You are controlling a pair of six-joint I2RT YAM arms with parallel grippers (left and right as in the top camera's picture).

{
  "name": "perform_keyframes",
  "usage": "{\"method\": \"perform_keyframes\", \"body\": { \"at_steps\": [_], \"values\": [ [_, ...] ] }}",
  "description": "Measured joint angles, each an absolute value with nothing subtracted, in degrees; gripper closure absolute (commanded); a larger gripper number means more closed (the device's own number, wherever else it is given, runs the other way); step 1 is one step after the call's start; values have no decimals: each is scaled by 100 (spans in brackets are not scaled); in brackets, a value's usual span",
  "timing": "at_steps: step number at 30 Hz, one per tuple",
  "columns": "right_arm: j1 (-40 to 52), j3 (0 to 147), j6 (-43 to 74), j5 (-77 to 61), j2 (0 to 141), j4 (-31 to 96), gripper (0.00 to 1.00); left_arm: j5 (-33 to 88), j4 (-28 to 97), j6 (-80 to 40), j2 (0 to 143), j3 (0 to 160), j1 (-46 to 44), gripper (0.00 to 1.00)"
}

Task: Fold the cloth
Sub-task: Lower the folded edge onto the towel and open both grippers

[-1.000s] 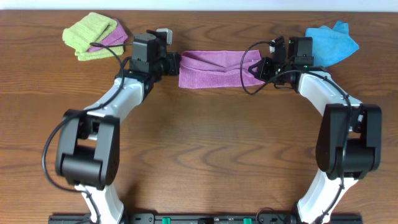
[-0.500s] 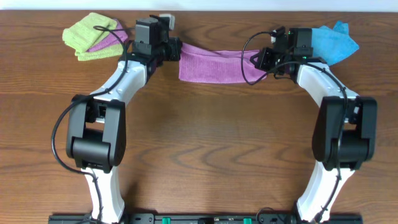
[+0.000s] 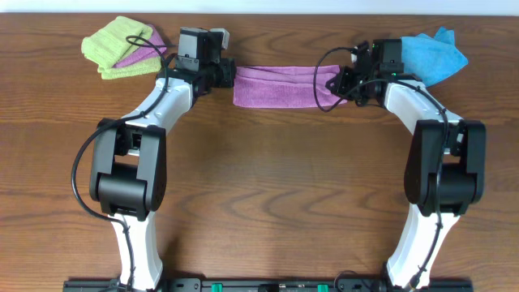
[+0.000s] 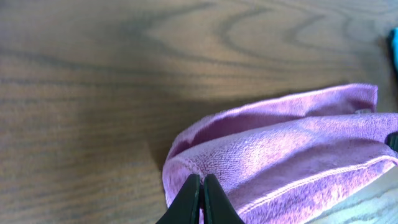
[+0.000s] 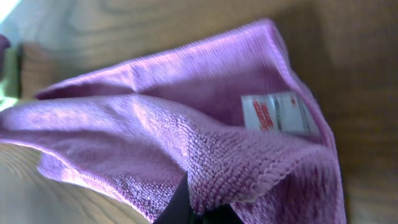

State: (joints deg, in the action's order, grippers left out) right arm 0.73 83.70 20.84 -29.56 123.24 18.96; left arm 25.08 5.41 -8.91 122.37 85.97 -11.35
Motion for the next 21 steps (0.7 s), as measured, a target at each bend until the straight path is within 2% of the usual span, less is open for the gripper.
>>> {"method": "perform_keyframes", "body": {
  "at_steps": [7,8,10,11,12,13,17,21],
  "values": [
    [64,8370,2082,-2812,12326,1977,97,2508,663,-871,12237,8597,-1135,94],
    [64,8370,2082,-2788,12326,1977,86,2508,668,-871,12237,8597,-1135,94],
    [64,8370,2080,-2731,12326,1970,33,2508,676,-851,12237,8597,-1135,80],
    [62,8370,2080,-2703,12326,1968,20,2508,687,-845,12237,8597,-1135,63],
    [60,8370,2080,-2694,12326,1966,8,2510,696,-829,12237,8597,-1135,51],
    [60,8370,2080,-2687,12326,1962,1,2508,703,-851,12237,8597,-1135,49],
    [58,8370,2060,-2665,12326,1955,1,2506,709,-834,12237,8597,-1135,32],
    [49,8407,2060,-2674,12326,2021,1,2506,716,-849,12237,8597,-1135,30]
  ]
}}
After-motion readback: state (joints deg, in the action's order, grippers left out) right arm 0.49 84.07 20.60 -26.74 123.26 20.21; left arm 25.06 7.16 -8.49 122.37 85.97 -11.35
